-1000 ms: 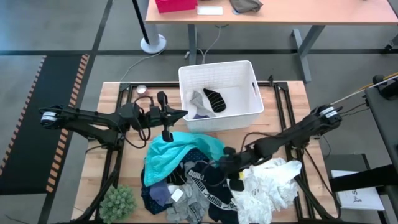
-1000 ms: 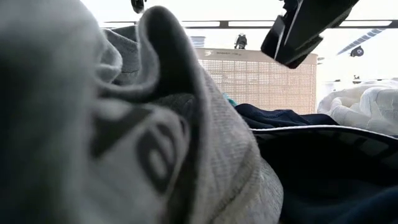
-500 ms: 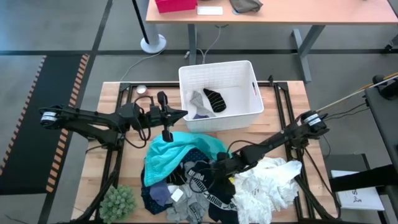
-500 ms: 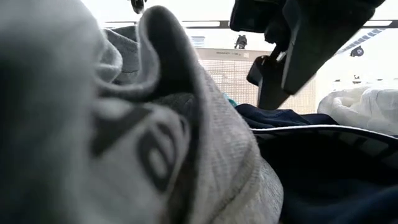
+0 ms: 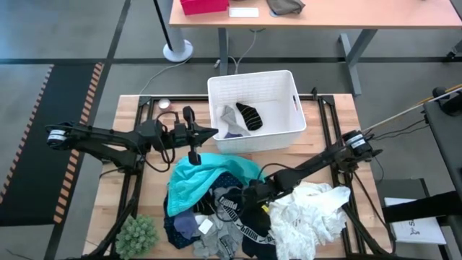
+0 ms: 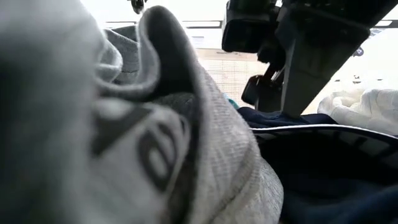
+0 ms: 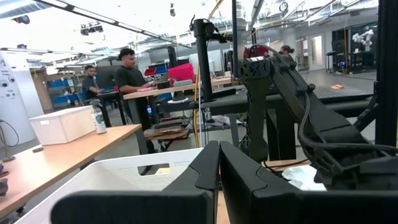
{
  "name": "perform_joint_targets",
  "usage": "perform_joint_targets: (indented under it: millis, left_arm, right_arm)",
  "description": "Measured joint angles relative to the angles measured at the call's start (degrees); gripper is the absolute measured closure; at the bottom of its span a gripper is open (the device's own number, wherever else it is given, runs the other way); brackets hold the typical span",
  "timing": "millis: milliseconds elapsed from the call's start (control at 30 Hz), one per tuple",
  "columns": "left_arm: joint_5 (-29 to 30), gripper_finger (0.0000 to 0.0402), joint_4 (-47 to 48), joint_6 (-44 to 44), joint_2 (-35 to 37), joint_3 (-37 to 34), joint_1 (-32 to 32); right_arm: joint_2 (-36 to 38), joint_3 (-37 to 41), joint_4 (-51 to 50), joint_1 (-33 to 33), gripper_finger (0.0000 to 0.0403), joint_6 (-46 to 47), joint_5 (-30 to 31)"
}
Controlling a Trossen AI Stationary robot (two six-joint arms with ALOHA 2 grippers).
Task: Sort clothes
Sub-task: Put the underwear in the bin
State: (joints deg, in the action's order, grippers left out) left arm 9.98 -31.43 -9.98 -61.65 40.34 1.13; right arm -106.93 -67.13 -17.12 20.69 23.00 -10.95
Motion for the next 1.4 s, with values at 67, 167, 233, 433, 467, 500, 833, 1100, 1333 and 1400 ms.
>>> perform_joint_targets:
  millis: [67,167,233,433,467,500,833,1100,1333,1400]
  left_arm:
    - [0.0,0.0402,0.3,0.0,0.0,0.0,0.0]
    - [0.0,0.0402,0.8,0.0,0.0,0.0,0.0]
    - [0.0,0.0402,0.8,0.0,0.0,0.0,0.0]
    - [0.0,0.0402,1.0,0.0,0.0,0.0,0.0]
    - [0.0,0.0402,1.0,0.0,0.0,0.0,0.0]
    - [0.0,0.0402,1.0,0.0,0.0,0.0,0.0]
    - [0.0,0.0402,0.9,0.0,0.0,0.0,0.0]
    - [0.0,0.0402,0.7,0.1,0.0,0.0,0.0]
    - [0.0,0.0402,0.6,0.2,0.0,0.0,0.0]
    - [0.0,0.0402,0.6,0.2,0.0,0.0,0.0]
  right_arm:
    - [0.0,0.0,0.1,-0.2,0.0110,0.0,0.0]
    - [0.0,0.0,0.0,-0.4,0.0126,0.0,0.5]
    - [0.0,0.0,0.0,-0.4,0.0147,0.0,1.7]
    - [0.1,0.0,-0.4,-0.4,0.0273,-1.8,4.5]
    - [0.1,0.0,-0.6,-0.4,0.0302,-2.3,4.7]
    - [0.2,0.0,-0.6,-0.4,0.0333,-2.8,4.8]
    - [3.8,0.1,-1.3,-0.5,0.0400,-5.5,7.2]
    - [12.1,-3.1,-9.0,-0.5,0.0402,-7.7,14.8]
    - [19.2,-6.2,-10.7,-0.5,0.0402,-11.0,20.1]
    - [20.7,-6.9,-11.8,-0.5,0.0402,-11.9,20.5]
